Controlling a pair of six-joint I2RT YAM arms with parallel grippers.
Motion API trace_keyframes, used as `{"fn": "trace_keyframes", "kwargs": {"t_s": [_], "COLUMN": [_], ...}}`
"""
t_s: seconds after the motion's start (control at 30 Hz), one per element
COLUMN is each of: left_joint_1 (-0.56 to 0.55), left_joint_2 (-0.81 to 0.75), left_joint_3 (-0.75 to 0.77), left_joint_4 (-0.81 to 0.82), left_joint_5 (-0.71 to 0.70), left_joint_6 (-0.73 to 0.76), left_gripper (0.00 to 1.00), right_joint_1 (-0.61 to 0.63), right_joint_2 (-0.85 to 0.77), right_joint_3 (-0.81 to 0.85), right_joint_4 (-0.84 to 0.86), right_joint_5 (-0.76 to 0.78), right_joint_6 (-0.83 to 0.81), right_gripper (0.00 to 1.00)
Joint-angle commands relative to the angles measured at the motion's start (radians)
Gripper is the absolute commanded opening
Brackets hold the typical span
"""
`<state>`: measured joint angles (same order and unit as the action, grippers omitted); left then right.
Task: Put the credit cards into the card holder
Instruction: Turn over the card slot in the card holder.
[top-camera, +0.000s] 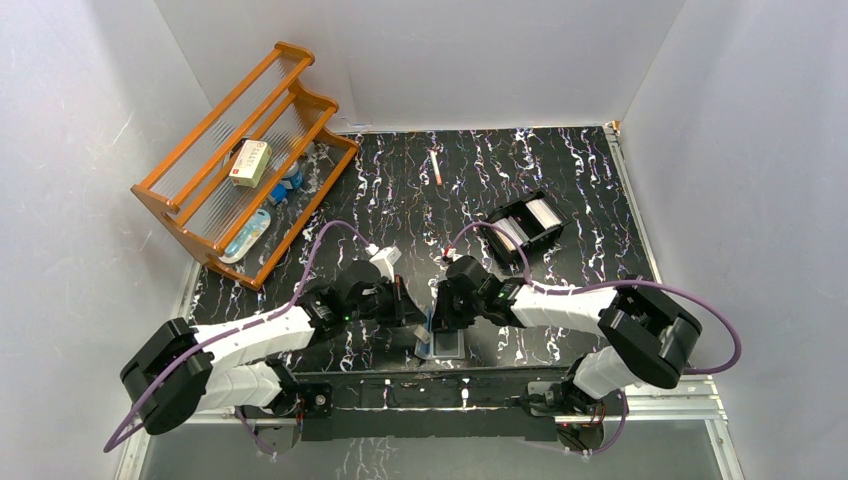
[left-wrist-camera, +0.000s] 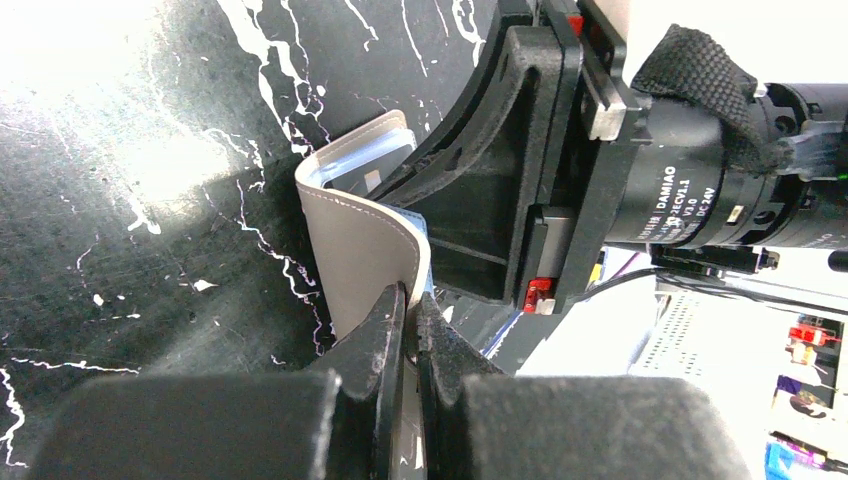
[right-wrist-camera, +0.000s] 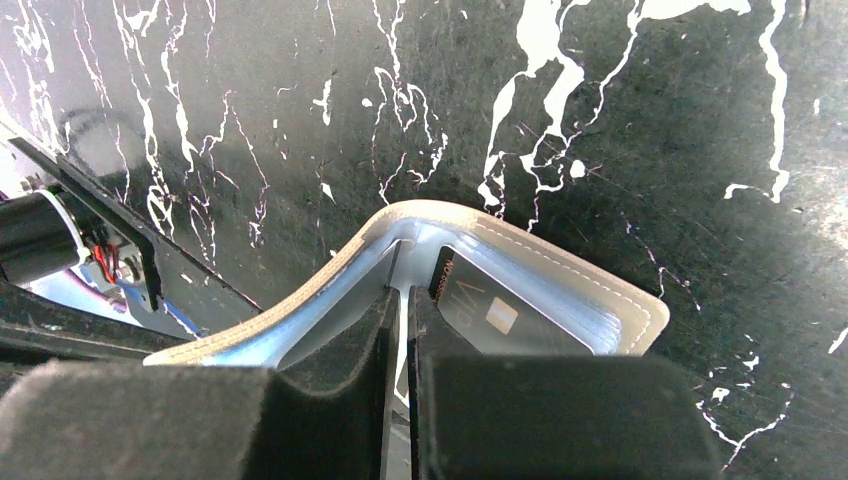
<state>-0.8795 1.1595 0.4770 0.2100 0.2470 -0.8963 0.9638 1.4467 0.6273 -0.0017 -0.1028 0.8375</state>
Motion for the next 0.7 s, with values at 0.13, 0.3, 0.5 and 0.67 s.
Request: {"fn": "trace_keyframes", "kwargs": {"t_s": [0.13, 0.3, 0.5, 0.67], "left_joint_1": [0.000, 0.000, 0.000, 0.000], "left_joint_2": [-0.005, -0.009, 0.067, 0.149], "left_joint_3": [0.016, 0.179, 0.356, 0.420], "left_joint_4": [0.089, -0.242, -0.490, -0.551], "left_joint_5": [0.044, -0.091, -0.197, -0.183], "left_joint_6": [-0.004, 0.111, 0.152, 0.136], "left_gripper": [0.00, 0.00, 0.00, 0.00], "right_joint_1": [0.005, 0.005, 0.003, -0.001], "right_joint_2": [-0.002, -0.078, -0.215, -0.268], "right_joint_3": [0.022, 0.094, 0.120, 0.138], "right_joint_4": [0.018, -0.129, -0.207, -0.235], "right_joint_5": [0.013, 0.087, 0.211, 0.279], "right_joint_6": [-0.014, -0.047, -0.064, -0.110], "right_gripper": [0.17, 0.25, 0.36, 0.41]}}
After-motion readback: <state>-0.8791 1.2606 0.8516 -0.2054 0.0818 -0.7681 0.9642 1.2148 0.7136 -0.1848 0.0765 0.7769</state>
